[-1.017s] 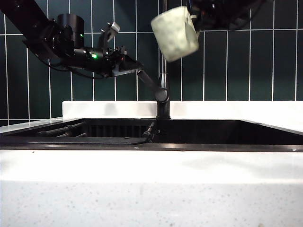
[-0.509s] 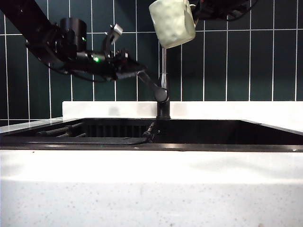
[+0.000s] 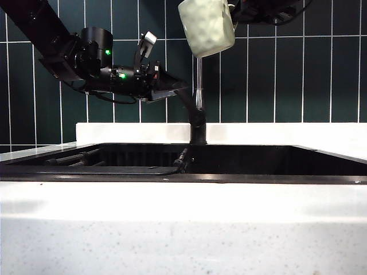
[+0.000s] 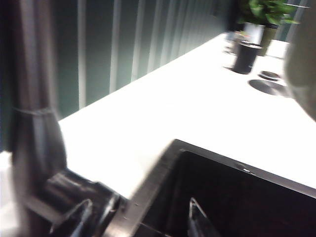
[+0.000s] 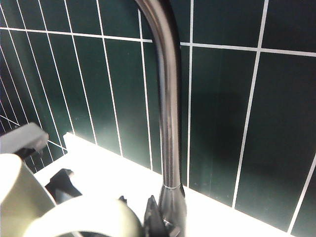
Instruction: Pick up the mug next to the sink, go to the faucet to get some water, pour the water into the sink, and finally put the mug back to its place.
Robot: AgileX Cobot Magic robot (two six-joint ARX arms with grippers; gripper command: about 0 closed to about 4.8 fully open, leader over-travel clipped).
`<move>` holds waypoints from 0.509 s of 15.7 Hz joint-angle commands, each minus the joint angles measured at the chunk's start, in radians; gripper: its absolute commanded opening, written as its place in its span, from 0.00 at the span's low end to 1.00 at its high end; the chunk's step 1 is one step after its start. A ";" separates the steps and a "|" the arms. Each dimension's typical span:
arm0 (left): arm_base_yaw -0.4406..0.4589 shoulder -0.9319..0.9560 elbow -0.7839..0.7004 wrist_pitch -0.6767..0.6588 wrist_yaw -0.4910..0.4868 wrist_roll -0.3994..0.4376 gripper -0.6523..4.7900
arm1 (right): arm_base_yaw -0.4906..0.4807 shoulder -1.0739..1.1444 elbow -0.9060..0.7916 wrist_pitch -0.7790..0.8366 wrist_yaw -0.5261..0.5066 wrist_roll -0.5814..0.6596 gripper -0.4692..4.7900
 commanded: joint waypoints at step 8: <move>-0.010 -0.007 0.005 -0.008 -0.236 0.093 0.56 | 0.000 -0.014 0.013 0.026 -0.009 0.018 0.09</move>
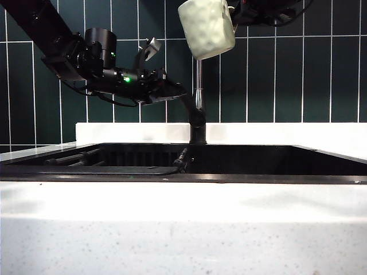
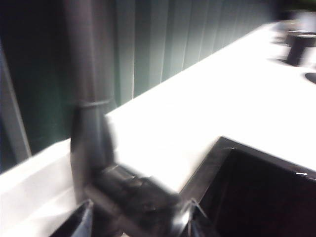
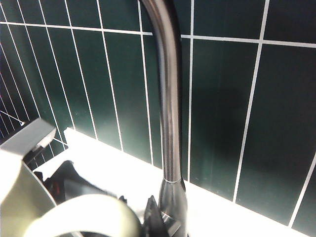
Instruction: Pick up the mug next to the sink, go to the faucet to get some water, pour the water into the sink, and finally put the mug back to its place.
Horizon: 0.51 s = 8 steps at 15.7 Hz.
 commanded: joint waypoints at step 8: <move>-0.001 -0.007 0.005 0.012 -0.029 0.023 0.56 | 0.000 -0.014 0.013 0.044 -0.009 0.019 0.09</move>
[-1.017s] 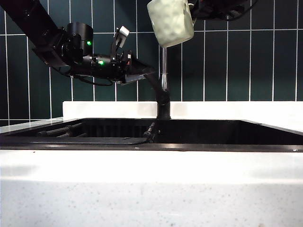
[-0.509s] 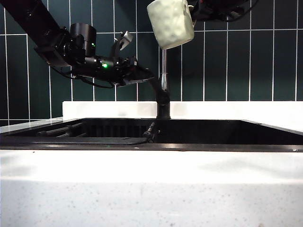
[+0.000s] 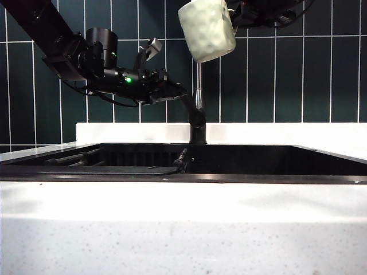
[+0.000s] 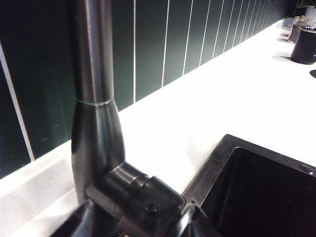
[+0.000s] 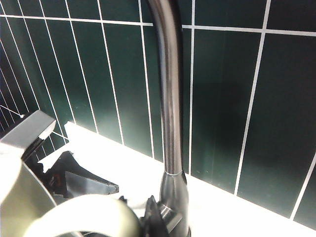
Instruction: Pick up the mug next to the sink, go to the faucet to get some water, pour the water into the sink, and finally put the mug back to its place.
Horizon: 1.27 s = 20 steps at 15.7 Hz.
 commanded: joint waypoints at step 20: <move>0.014 -0.028 0.008 0.088 -0.309 -0.037 0.36 | -0.001 -0.014 0.014 0.061 -0.006 0.018 0.09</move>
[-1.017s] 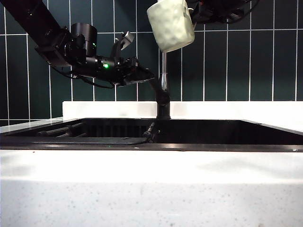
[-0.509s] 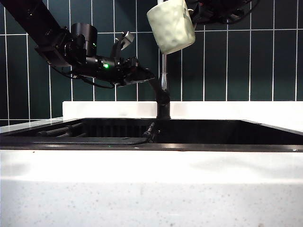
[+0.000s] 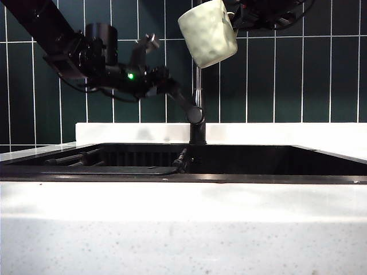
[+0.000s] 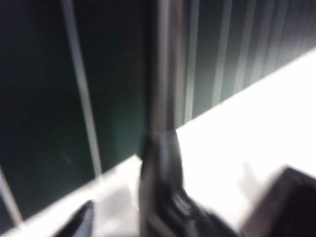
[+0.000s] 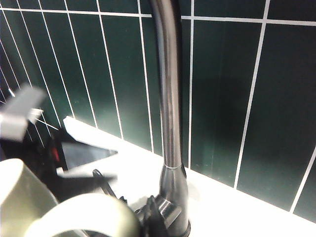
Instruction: Pick up the mug next to the sink, go to the faucet to get some water, pour the water into the sink, and finally put the mug back to its place.
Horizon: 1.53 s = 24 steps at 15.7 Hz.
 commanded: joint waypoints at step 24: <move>0.011 -1.233 -1.181 -0.142 -0.056 -0.239 0.11 | -0.101 -0.134 -0.237 -0.236 0.112 -1.037 0.09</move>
